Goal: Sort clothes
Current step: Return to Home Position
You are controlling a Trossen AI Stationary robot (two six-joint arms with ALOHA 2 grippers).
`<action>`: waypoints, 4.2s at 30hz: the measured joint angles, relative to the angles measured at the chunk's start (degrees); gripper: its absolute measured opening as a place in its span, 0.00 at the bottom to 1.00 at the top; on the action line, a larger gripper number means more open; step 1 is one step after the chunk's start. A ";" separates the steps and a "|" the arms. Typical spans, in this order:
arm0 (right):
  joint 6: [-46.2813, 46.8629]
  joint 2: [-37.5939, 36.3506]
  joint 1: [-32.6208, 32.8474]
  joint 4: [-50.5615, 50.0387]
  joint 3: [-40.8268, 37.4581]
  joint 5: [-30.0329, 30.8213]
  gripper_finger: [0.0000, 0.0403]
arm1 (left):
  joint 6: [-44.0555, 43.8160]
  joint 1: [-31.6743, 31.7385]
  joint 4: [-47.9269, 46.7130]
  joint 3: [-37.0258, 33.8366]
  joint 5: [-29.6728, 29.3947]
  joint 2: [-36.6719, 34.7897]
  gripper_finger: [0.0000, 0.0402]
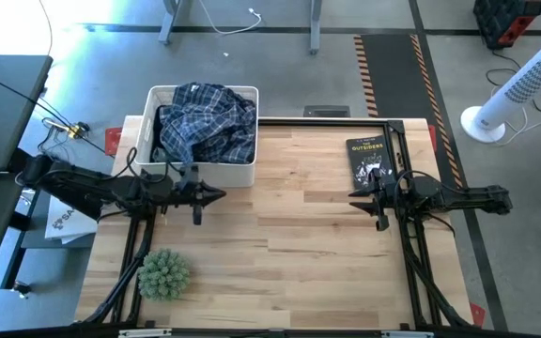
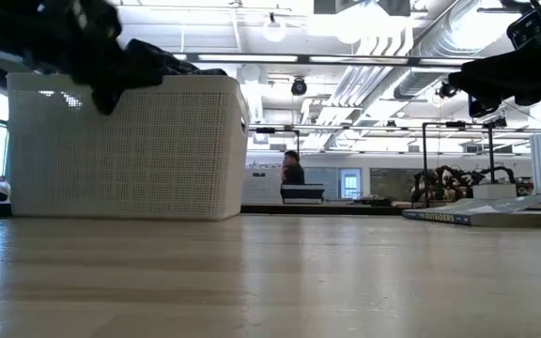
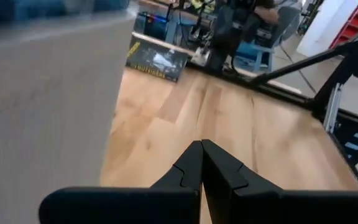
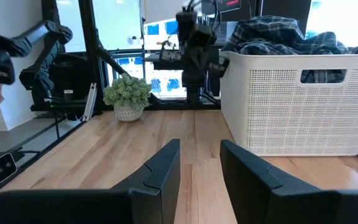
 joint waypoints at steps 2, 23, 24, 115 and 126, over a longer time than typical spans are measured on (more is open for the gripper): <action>0.00 0.00 0.00 0.00 0.01 0.00 0.28 | -1.71 0.00 1.20 -3.76 0.07 -2.19 0.00; 0.00 0.00 0.00 0.00 0.01 -0.01 0.28 | 9.93 0.00 -5.00 -14.37 -1.81 -31.21 0.00; 0.00 0.00 0.00 0.00 0.00 0.00 0.28 | 10.30 0.00 -6.65 -14.37 -1.66 -32.52 0.00; 0.01 -0.02 0.33 0.00 0.02 0.00 0.28 | 12.27 0.11 -9.94 -14.37 7.65 -38.62 0.01; 0.01 -0.02 0.33 0.00 0.00 0.00 0.28 | 12.27 0.11 -9.94 -14.37 7.65 -38.62 0.01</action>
